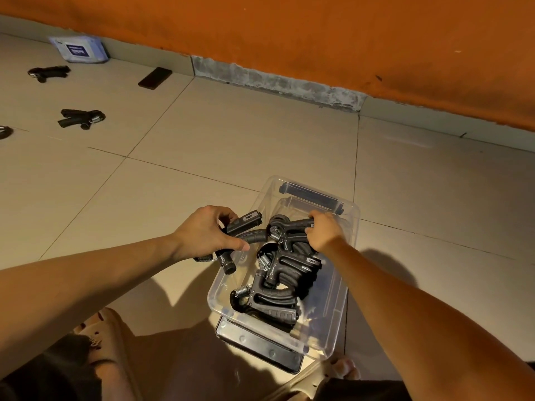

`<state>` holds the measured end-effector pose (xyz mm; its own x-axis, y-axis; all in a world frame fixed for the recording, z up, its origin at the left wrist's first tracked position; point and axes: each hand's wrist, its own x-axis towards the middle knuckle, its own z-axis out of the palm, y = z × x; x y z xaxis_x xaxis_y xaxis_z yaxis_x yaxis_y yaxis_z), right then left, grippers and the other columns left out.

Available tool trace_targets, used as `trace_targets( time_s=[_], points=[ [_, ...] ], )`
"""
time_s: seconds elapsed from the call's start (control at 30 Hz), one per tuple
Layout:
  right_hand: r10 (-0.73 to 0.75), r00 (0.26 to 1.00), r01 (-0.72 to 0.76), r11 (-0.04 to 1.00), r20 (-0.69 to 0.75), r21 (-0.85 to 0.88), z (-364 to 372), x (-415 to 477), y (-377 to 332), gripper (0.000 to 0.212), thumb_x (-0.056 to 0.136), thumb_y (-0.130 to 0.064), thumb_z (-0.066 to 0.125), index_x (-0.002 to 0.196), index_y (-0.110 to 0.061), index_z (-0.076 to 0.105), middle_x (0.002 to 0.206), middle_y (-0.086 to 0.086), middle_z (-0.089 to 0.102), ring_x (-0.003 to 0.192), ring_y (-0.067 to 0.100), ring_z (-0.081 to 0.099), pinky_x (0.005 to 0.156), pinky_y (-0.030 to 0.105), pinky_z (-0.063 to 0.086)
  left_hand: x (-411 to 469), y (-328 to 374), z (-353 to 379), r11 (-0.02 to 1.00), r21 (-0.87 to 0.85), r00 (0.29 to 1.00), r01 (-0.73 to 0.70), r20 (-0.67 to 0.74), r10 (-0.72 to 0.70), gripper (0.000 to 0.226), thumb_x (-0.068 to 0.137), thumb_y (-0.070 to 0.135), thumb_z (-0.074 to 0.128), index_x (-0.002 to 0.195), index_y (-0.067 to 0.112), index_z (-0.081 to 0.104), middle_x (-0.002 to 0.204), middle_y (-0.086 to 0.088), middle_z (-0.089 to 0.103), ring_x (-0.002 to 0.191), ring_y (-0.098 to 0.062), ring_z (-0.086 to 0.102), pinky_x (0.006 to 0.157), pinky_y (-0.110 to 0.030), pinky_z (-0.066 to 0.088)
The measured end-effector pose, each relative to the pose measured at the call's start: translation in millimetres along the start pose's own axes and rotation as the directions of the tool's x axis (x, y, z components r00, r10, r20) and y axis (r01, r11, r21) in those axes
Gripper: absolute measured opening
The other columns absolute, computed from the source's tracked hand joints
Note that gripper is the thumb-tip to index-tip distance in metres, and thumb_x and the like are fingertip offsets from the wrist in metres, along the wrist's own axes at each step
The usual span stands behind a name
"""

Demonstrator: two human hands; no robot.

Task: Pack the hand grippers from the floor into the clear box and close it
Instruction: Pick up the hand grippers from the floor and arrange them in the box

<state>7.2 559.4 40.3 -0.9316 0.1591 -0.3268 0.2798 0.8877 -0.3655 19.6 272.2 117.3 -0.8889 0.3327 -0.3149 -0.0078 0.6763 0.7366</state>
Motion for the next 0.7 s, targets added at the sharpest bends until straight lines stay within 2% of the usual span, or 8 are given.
trace_targets(
  time_s=[0.07,0.13,0.27,0.37,0.43,0.5,0.6,0.7],
  points=[
    [0.001,1.0,-0.001,1.0,-0.009,-0.003,-0.2,1.8,1.2,0.031,0.097,-0.016,0.062,0.127,-0.009,0.06,0.117,0.015,0.065,0.098,0.028,0.063,0.08,0.032,0.05,0.4,0.9,-0.1,1.0,0.018,1.0,-0.007,-0.002,0.007,0.04,0.062,0.04,0.095,0.091,0.026,0.072,0.085,0.0,0.073,0.058,-0.016,0.067,0.049,-0.031,0.053],
    [0.016,1.0,-0.016,0.997,-0.005,0.072,-1.8,3.0,2.7,0.023,0.096,-0.018,0.066,0.118,-0.009,0.064,0.103,0.012,0.067,0.095,0.029,0.064,0.077,0.03,0.049,-0.1,1.6,-0.4,1.0,0.012,1.0,-0.002,-0.001,0.002,0.039,0.063,0.039,0.095,0.091,0.025,0.072,0.086,0.0,0.073,0.06,-0.019,0.069,0.051,-0.036,0.054],
    [0.011,0.999,-0.025,0.957,0.05,0.288,-9.6,6.2,4.5,0.003,0.096,-0.018,0.066,0.097,-0.017,0.063,0.085,0.006,0.063,0.072,0.019,0.059,0.054,0.022,0.039,-2.5,2.4,-1.2,1.0,-0.025,1.0,0.004,0.009,-0.004,0.039,0.065,0.034,0.095,0.093,0.022,0.072,0.084,-0.004,0.072,0.052,-0.015,0.064,0.041,-0.031,0.05],
    [0.073,0.994,-0.105,0.881,0.087,0.462,-13.4,9.6,7.2,0.006,0.097,-0.014,0.064,0.092,-0.016,0.066,0.07,0.005,0.06,0.056,0.015,0.053,0.05,0.023,0.041,-2.5,2.9,-1.4,1.0,-0.019,1.0,-0.003,0.01,0.004,0.038,0.065,0.034,0.095,0.093,0.022,0.072,0.085,-0.004,0.072,0.052,-0.012,0.063,0.042,-0.029,0.05],
    [0.117,0.988,-0.152,0.822,0.098,0.549,-12.6,15.2,9.9,0.009,0.098,-0.013,0.064,0.089,-0.011,0.067,0.066,0.008,0.06,0.052,0.017,0.052,0.053,0.03,0.045,-2.3,3.3,-1.3,1.0,-0.03,1.0,0.002,0.01,-0.002,0.038,0.066,0.032,0.095,0.093,0.021,0.072,0.085,-0.005,0.072,0.051,-0.013,0.062,0.042,-0.029,0.049],
    [0.152,0.982,-0.187,0.795,0.109,0.577,-9.0,21.6,12.1,0.01,0.097,-0.013,0.065,0.092,-0.006,0.069,0.064,0.009,0.061,0.051,0.019,0.051,0.057,0.035,0.046,-2.2,3.3,-1.5,0.999,-0.035,1.0,0.002,0.01,-0.001,0.038,0.066,0.032,0.095,0.094,0.02,0.072,0.085,-0.005,0.072,0.05,-0.01,0.061,0.041,-0.025,0.048],
    [0.218,0.967,-0.255,0.786,0.133,0.563,1.1,28.0,12.0,0.017,0.098,-0.014,0.064,0.089,0.0,0.067,0.061,0.01,0.059,0.049,0.02,0.051,0.053,0.035,0.044,-1.1,2.2,-1.5,1.0,0.001,1.0,-0.012,0.006,0.012,0.037,0.066,0.035,0.094,0.093,0.022,0.072,0.086,-0.002,0.072,0.051,-0.004,0.061,0.043,-0.018,0.047],
    [0.212,0.973,-0.23,0.871,0.089,0.434,11.6,29.4,11.3,0.022,0.1,-0.021,0.061,0.089,-0.003,0.064,0.071,0.011,0.062,0.061,0.023,0.058,0.062,0.032,0.046,-0.2,1.2,-1.3,1.0,0.002,1.0,-0.014,0.003,0.014,0.038,0.065,0.036,0.095,0.093,0.022,0.072,0.086,0.0,0.073,0.053,-0.003,0.062,0.046,-0.018,0.047]
  ],
)
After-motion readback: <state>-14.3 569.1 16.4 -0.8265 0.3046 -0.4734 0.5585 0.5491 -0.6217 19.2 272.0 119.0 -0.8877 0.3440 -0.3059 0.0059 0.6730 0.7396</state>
